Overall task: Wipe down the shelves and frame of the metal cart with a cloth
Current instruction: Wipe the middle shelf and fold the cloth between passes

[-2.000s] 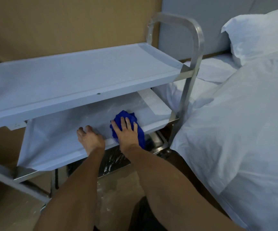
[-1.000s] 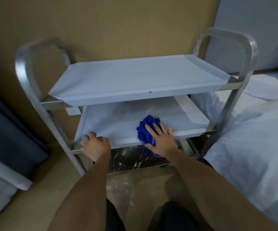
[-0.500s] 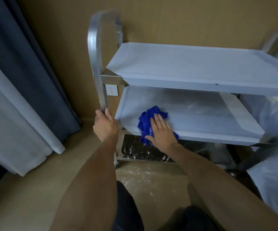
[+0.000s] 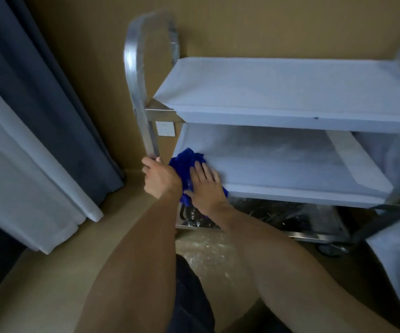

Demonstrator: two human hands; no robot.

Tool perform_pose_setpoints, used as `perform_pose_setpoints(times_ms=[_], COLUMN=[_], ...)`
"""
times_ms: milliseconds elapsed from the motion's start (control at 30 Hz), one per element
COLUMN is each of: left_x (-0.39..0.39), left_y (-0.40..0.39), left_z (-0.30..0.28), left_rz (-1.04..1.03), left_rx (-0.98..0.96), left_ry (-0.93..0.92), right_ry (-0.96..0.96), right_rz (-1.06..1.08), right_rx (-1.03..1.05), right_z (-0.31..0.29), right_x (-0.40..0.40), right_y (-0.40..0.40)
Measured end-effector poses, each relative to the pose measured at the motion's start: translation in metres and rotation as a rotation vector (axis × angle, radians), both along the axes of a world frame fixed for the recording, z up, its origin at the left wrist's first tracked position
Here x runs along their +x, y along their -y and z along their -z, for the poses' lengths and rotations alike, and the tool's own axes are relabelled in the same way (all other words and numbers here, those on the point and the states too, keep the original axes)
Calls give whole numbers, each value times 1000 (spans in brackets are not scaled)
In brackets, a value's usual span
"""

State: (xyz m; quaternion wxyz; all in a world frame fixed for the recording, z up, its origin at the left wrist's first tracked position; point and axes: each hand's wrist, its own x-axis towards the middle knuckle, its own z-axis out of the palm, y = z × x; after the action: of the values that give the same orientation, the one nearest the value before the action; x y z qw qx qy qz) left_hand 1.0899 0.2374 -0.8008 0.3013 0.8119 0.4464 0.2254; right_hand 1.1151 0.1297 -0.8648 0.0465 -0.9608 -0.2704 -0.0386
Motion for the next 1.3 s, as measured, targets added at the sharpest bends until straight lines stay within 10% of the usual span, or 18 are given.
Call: perform_pose_setpoints(times_ms=[367,633,900,1133,1300], left_x=[8,19,20,9,1], left_y=[15,33,35,30,8], left_z=[13,28,27,28,36], left_rz=[-89,-138,-133,-41,33], left_rx=[84,141,181,188,195], left_ry=[38,88,74,127,143], right_ry=[-32,63,-56,-31,-95], right_rz=[1071,993,865,445,75], right_rx=[214,19,-388,275,285], right_z=[-20,-18,-44,-30,-31], right_x=[39,52,78,62,47], right_y=[372,439,328,49,-39])
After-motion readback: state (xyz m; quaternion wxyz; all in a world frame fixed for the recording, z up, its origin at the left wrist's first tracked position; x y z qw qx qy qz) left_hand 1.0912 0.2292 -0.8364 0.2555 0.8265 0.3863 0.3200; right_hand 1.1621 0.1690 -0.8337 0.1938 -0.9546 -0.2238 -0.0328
